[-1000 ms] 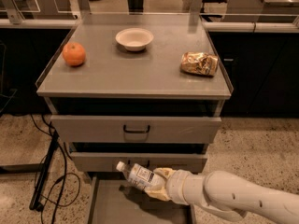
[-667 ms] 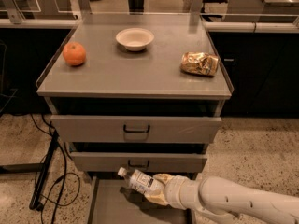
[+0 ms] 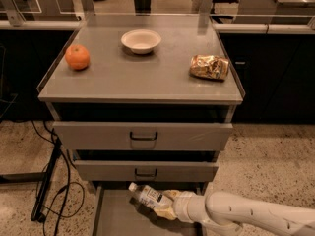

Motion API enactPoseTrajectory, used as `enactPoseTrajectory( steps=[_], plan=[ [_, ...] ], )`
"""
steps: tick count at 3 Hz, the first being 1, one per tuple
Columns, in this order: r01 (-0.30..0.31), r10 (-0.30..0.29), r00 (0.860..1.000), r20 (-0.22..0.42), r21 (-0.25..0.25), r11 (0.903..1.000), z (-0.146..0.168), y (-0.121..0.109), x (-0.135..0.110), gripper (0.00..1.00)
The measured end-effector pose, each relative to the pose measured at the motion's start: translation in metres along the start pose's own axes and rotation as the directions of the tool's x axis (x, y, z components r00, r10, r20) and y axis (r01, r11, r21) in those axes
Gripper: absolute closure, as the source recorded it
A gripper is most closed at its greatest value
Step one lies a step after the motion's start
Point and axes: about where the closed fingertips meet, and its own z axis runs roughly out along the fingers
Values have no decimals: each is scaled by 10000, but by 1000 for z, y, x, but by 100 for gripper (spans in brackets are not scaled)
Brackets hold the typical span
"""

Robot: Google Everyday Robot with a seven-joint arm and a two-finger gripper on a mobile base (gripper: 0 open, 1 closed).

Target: Place blue plastic bottle into bottom drawer

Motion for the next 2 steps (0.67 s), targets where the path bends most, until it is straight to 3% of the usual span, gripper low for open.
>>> enactPoseTrajectory(
  steps=[1,2],
  plan=[
    [-545,544,9985,-35,-155,9984,34,-19,25,100],
    [-545,544,9985,-35,-155,9984,34,-19,25,100]
  ],
)
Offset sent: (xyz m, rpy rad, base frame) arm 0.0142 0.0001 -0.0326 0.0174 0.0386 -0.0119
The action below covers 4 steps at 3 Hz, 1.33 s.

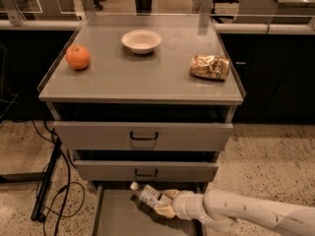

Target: Place blue plastic bottle into bottom drawer

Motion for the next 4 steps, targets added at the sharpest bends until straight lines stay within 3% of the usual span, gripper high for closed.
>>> enactPoseTrajectory(
  steps=[2,4],
  plan=[
    [-342,332,9989,-328,-296,9990,39,-9,27,100],
    [-465,465,9980,-435,-2,9989,80,-28,63,100]
  ],
)
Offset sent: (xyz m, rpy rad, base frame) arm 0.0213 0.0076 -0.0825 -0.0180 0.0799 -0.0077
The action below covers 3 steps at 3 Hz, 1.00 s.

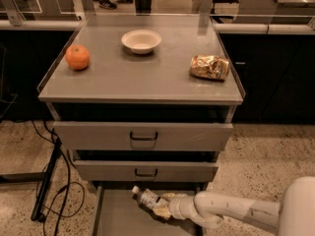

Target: Place blue plastic bottle into bottom drawer

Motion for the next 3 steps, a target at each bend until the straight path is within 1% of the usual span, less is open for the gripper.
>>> enactPoseTrajectory(
  steps=[1,2,3],
  plan=[
    [90,-96,9998,179,339,9994,21,-13,12,100],
    [373,-427,9969,661,806,9960,36,-26,15,100],
    [1036,-1193,9856,1202,1298,9861,56,-48,19,100]
  ],
)
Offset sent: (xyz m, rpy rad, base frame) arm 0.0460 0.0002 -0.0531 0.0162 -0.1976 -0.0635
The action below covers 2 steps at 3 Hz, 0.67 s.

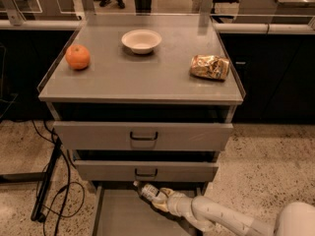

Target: Place blue plastic bottle into bottom drawer

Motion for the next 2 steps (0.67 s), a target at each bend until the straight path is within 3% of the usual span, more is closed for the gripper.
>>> enactPoseTrajectory(
  steps=[2],
  plan=[
    [133,-133,9999,-4,-91,9999,3,4,0,100]
  ],
)
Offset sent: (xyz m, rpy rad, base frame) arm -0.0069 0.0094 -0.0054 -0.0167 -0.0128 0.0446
